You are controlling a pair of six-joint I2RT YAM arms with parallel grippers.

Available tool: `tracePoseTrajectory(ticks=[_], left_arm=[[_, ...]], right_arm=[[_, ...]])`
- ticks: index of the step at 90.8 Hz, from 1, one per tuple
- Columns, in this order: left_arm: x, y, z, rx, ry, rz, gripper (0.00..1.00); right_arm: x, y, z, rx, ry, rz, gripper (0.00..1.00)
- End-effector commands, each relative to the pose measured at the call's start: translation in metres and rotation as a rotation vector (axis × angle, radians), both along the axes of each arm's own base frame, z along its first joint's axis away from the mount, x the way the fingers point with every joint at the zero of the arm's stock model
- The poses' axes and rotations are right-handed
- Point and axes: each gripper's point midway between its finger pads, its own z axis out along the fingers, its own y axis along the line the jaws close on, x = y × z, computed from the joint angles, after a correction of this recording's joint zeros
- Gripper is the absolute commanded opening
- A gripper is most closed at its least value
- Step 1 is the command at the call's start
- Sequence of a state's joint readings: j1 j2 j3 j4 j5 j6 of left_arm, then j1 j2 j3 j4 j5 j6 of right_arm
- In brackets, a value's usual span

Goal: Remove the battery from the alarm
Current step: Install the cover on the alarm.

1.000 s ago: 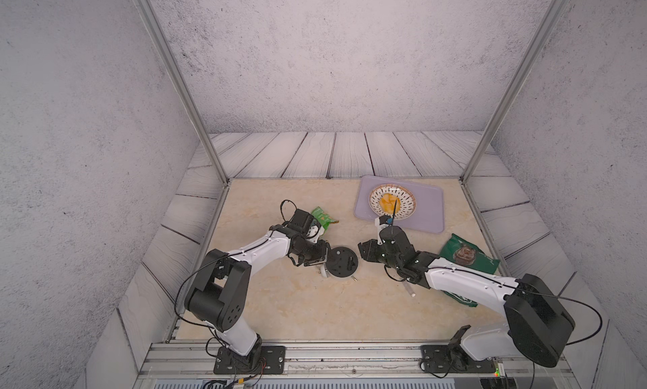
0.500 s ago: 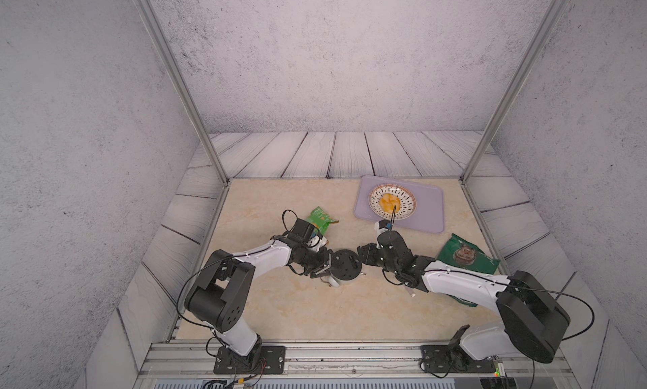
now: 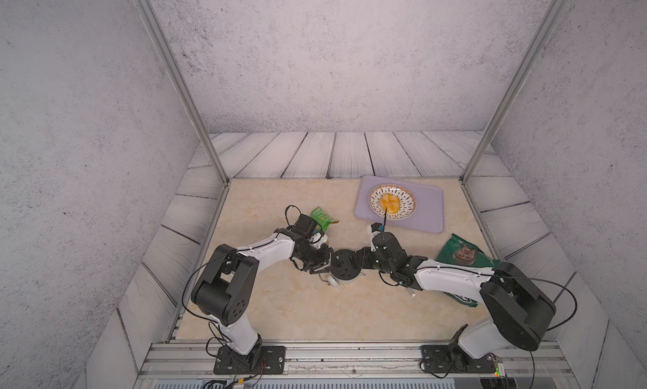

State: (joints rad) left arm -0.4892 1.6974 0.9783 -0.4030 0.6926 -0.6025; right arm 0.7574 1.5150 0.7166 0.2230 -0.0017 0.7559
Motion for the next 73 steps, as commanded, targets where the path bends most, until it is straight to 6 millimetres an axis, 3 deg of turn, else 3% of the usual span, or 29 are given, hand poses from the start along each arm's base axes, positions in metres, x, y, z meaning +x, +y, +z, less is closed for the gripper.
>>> tracePoseTrajectory(ticks=[1,40,73], left_arm=[[0.001,0.005,-0.010,0.049,0.009,-0.018,0.55],[-0.001,0.009,-0.002,0.064,-0.004,-0.022,0.61],[0.000,0.010,-0.003,0.079,-0.005,-0.030,0.61]], right_arm=[[0.002,0.005,0.004,0.044,-0.013,-0.013,0.00],[-0.004,0.006,-0.006,0.051,0.003,-0.014,0.00],[-0.004,0.010,-0.011,0.057,0.023,-0.003,0.00]])
